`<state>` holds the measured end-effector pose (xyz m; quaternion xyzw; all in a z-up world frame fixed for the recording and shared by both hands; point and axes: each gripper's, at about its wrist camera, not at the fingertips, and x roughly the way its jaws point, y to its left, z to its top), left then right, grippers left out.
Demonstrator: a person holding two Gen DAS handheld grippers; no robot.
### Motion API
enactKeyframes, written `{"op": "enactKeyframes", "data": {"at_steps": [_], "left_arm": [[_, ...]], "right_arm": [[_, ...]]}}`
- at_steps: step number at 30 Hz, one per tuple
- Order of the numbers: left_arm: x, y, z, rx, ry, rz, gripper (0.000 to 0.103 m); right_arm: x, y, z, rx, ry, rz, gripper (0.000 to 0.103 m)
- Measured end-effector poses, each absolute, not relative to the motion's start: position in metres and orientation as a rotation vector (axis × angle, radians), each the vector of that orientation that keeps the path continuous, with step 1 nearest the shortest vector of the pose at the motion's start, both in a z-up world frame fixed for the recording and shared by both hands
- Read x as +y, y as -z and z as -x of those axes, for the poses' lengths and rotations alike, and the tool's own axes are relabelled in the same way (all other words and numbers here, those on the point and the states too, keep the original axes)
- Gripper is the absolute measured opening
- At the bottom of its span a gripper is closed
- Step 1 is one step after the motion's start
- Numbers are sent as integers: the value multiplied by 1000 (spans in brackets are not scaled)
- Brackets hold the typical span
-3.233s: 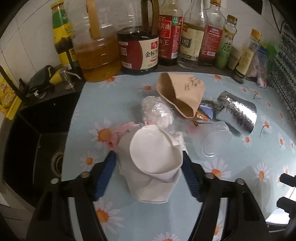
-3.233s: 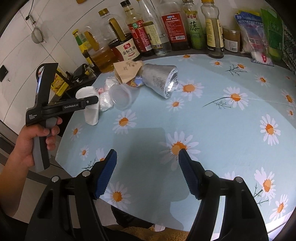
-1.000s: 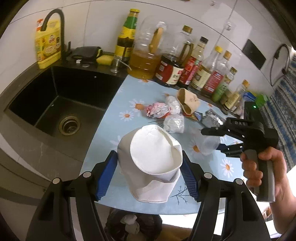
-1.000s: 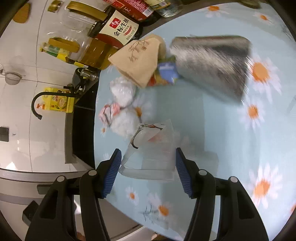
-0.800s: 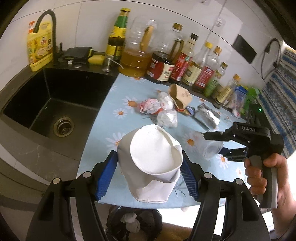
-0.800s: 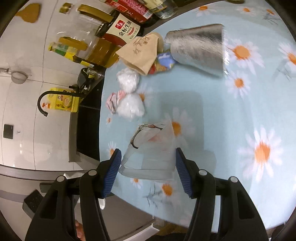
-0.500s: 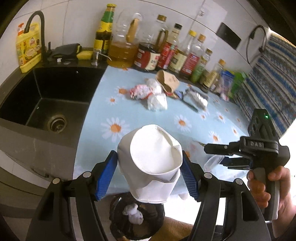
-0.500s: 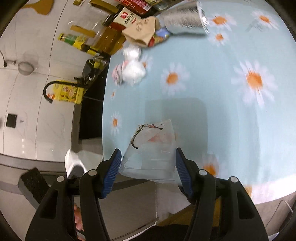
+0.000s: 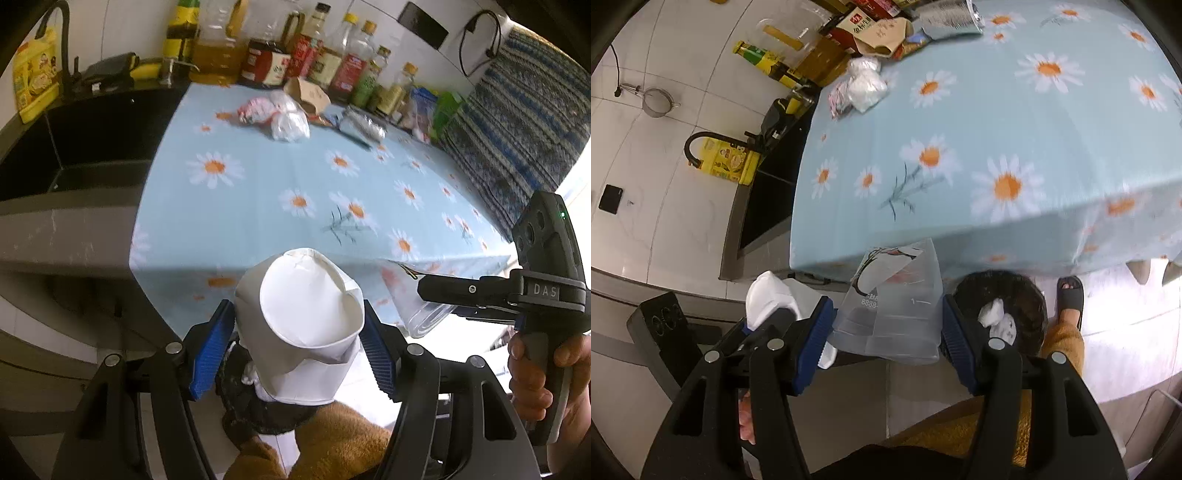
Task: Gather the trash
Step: 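Carry the paper cup and plastic cup over the black bin and release both, then move both open tools back up over the tablecloth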
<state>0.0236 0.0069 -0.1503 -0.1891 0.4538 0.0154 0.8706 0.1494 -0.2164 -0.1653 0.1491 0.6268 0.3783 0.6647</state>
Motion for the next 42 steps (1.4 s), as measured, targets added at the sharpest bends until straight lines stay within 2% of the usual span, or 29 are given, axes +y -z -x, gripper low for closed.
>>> {"op": "enactKeyframes", "data": {"at_steps": [13,15,16,29,42], "left_arm": [[0,186,-23,1077,22,435,67],[0,187,-26,1083,18,426,75],[1,188,-28,1086,10,422,78],[25,203,-26,1112,-67,501,79],[33,172,-21,1015,-65,519,79]], "right_arm": [[-216,186,-136,1469,-824,-339,62],[-215,187,-140,1477,-792,-338,86],[-216,188,-142,1479,-788,-352,87],[-214,193,-142,1510,-792,-348,87],[-209,169,-142,1433,-820,-315,87]]}}
